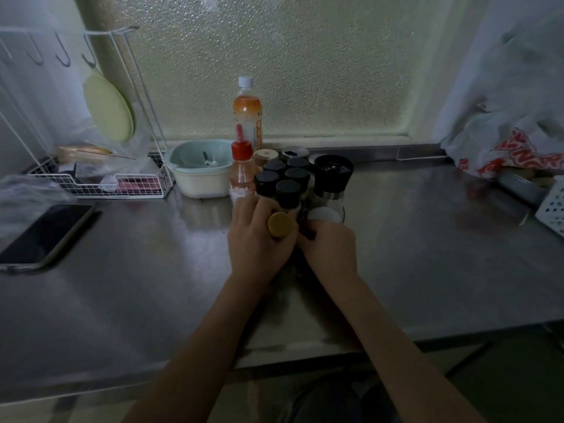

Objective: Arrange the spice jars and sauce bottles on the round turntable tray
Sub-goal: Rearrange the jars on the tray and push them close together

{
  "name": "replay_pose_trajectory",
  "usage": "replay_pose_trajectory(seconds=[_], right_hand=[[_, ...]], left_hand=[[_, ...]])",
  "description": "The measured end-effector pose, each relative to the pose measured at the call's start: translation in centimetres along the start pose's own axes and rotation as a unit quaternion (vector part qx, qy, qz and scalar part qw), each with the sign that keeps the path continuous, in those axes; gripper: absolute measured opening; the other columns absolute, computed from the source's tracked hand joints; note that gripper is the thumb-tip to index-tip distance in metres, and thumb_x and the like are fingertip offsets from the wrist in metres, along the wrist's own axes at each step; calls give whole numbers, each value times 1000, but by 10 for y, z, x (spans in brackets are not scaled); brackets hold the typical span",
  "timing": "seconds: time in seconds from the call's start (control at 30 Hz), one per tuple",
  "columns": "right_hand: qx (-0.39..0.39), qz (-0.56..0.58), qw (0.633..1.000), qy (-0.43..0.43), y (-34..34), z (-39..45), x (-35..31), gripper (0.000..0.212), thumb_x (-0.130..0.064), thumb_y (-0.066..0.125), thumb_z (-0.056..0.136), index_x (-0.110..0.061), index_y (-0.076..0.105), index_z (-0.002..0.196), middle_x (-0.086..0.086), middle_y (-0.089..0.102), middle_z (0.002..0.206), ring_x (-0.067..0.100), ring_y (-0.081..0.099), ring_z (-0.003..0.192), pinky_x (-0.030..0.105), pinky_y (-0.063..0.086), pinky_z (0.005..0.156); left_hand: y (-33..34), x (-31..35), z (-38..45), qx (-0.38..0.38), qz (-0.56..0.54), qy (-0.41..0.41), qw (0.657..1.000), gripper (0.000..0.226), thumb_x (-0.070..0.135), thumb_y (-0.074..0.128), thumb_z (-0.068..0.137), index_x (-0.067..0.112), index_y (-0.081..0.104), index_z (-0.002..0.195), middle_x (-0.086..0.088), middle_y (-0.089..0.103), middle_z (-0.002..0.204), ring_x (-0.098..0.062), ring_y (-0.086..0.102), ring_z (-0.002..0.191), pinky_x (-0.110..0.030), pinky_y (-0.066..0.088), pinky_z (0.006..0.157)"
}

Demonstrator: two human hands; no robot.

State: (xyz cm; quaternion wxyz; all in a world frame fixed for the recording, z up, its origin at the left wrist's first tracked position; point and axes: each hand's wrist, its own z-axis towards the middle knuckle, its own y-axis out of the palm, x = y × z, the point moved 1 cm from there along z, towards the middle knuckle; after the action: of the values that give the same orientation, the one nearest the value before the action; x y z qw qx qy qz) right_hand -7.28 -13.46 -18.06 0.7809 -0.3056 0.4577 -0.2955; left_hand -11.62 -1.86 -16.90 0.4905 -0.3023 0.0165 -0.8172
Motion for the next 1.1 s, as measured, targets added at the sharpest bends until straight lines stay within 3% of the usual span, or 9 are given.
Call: replay_pose_trajectory(seconds=[0.1, 0.23, 0.33, 0.43, 0.57, 0.73, 0.83, 0.97, 1.1], right_hand=[[0, 12, 1000, -5, 4, 1, 7, 39, -50, 53, 86, -16, 73, 84, 12, 72, 82, 32, 64, 79, 45, 49, 76], [19, 75, 997, -4, 8, -3, 6, 51, -57, 42, 79, -17, 74, 81, 9, 73, 78, 30, 65, 75, 47, 51, 72], [104, 80, 990, -59, 2, -7, 6, 40, -46, 48, 86, -15, 73, 86, 5, 72, 81, 23, 64, 74, 43, 50, 69], [193, 90, 970, -120, -7, -11, 8, 24, -26, 50, 90, -14, 68, 98, 4, 68, 96, 21, 59, 90, 36, 46, 82], [74, 155, 965, -197, -2, -20, 1, 40, -24, 55, 81, -10, 58, 119, 9, 58, 114, 16, 50, 108, 23, 41, 95], [86, 133, 964, -214, 0, -18, -1, 37, -27, 60, 78, -11, 56, 110, 10, 60, 107, 14, 48, 103, 16, 34, 91], [133, 167, 959, -187, -2, -20, 0, 31, -27, 61, 82, -15, 52, 110, 7, 58, 106, 9, 46, 101, 16, 36, 87], [296, 196, 932, -70, -10, -17, 8, 30, -27, 57, 89, -7, 52, 111, 10, 54, 104, 21, 51, 98, 26, 44, 84], [294, 227, 928, 14, -10, -9, 15, 36, -16, 60, 90, -2, 52, 122, 0, 46, 115, 8, 50, 103, 29, 49, 89]], left_hand=[[0, 1, 1, 29, 31, -50, 998, 27, 39, 66, 75, 16, 53, 78, -7, 54, 89, -10, 44, 80, -25, 39, 59], [1, 1, 3, 8, -3, -101, 995, 35, 41, 68, 72, 11, 55, 84, -10, 52, 96, 3, 34, 76, -22, 38, 58], [0, 3, 3, 33, -19, -75, 996, 37, 41, 69, 70, 8, 57, 82, -13, 54, 91, 6, 34, 79, -6, 35, 64], [-2, 5, 2, 43, -54, -55, 996, 35, 37, 68, 68, 7, 57, 82, -16, 53, 90, 7, 33, 81, 5, 31, 74], [-4, 6, 2, 31, -92, -29, 995, 32, 35, 65, 67, 17, 47, 87, -7, 47, 92, 12, 36, 81, 4, 32, 76], [-4, 7, 2, 23, -105, -18, 994, 33, 38, 58, 71, 18, 43, 93, -3, 45, 93, 3, 35, 83, 0, 35, 73], [-2, 6, 0, -20, -116, -37, 992, 37, 43, 54, 71, 21, 40, 96, 0, 47, 93, -5, 44, 77, -13, 40, 62], [-1, 1, -3, -44, -40, -49, 997, 25, 43, 45, 81, 19, 44, 89, 6, 52, 71, -14, 51, 56, -32, 45, 47], [6, -4, -2, -81, 42, -37, 995, 28, 42, 42, 84, 17, 49, 74, 5, 53, 61, -17, 51, 51, -32, 45, 45]])
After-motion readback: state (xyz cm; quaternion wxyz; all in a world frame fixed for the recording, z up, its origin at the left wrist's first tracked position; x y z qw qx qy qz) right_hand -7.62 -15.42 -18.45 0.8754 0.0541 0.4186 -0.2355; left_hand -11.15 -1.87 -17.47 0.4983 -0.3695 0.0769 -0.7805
